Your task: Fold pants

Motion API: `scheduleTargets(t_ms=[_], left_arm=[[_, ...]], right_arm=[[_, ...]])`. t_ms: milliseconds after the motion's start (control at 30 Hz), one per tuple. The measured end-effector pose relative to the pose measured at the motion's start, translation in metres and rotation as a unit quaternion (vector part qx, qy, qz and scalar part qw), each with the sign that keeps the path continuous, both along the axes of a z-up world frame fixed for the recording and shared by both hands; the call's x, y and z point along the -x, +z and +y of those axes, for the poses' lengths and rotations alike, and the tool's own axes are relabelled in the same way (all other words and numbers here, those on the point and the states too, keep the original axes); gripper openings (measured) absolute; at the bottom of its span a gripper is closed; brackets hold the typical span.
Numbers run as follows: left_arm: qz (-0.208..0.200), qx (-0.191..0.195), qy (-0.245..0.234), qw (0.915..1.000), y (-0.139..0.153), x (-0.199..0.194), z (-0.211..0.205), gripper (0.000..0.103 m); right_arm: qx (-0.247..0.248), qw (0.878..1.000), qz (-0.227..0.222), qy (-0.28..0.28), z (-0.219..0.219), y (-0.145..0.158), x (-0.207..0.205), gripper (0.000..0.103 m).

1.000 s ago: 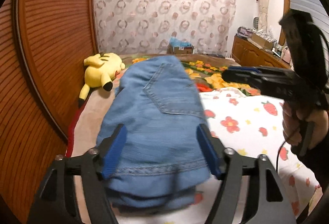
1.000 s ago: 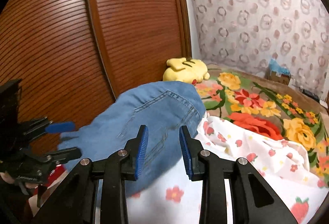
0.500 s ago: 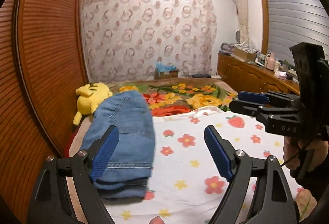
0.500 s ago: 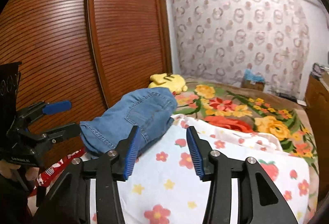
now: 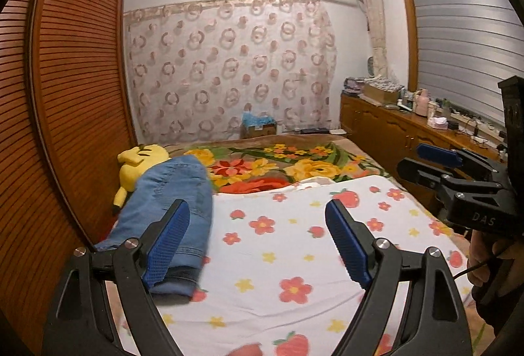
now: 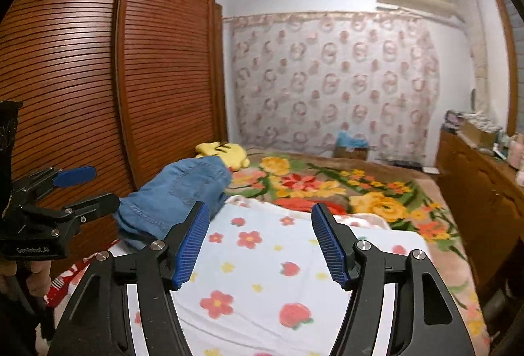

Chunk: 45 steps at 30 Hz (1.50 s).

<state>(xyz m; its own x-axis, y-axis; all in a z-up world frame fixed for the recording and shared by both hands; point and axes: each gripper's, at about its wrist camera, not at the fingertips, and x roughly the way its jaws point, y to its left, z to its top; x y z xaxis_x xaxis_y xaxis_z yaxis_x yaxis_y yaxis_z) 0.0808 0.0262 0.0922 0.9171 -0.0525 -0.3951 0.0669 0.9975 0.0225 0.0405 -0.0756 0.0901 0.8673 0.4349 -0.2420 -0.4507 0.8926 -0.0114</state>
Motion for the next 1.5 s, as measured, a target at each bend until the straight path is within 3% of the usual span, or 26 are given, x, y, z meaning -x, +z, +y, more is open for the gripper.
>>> scheduleTargets(t_ms=[333, 733, 1067, 1500], left_arm=[[0.0, 0.004, -0.023, 0.9997, -0.001, 0.019, -0.031, 0.085], [0.005, 0.012, -0.01, 0.9999, -0.007, 0.042, -0.041, 0.085], [0.022, 0.017, 0.0, 0.9996, -0.025, 0.056, -0.035, 0.085], [0.023, 0.018, 0.002, 0.9996, -0.028, 0.057, -0.029, 0.085]], right_arm=[[-0.001, 0.999, -0.006, -0.053, 0.022, -0.003, 0.033, 0.068], [-0.014, 0.996, -0.001, -0.084, 0.029, -0.004, 0.058, 0.069], [-0.014, 0.995, 0.015, -0.098, 0.036, -0.009, 0.062, 0.07], [-0.011, 0.995, 0.017, -0.095, 0.042, -0.006, 0.058, 0.07]])
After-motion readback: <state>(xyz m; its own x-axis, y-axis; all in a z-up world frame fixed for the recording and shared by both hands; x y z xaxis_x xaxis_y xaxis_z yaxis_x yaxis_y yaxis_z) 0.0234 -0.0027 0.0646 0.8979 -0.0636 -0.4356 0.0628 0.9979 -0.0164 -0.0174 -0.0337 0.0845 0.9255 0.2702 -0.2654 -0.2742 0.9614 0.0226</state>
